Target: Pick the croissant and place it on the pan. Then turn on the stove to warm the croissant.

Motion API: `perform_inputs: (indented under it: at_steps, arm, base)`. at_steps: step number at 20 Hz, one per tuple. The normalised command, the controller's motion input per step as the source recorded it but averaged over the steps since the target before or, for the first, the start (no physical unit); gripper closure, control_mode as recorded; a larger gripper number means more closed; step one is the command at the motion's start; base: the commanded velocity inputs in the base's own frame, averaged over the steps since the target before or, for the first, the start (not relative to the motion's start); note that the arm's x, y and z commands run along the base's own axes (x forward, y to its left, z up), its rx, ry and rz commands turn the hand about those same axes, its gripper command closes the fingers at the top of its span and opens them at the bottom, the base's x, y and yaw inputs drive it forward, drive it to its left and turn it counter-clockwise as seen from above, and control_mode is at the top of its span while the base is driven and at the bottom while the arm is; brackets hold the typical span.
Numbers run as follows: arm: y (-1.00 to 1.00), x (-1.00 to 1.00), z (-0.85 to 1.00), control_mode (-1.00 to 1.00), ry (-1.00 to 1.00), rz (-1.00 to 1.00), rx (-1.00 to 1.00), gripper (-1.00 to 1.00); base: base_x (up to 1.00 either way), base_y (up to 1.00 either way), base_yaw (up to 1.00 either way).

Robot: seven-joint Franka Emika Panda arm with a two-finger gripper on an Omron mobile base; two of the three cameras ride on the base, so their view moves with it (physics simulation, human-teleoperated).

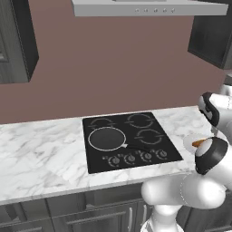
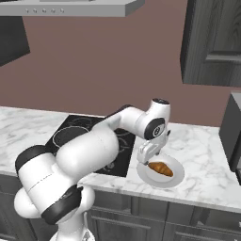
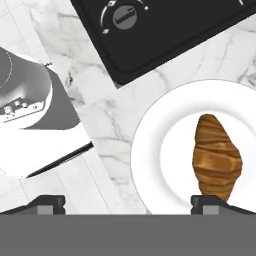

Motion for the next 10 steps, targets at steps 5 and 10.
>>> perform_inputs:
  at_steps: [5,10]
  arm:
    - [-0.04,0.03,-0.05,-1.00,0.00,0.03,0.00,-1.00]
    - [0.07,0.37,-0.15,-1.00,0.02,-0.15,0.00,-1.00]
  base:
    - [0.00,0.00,0.00]
    - [0.00,0.00,0.00]
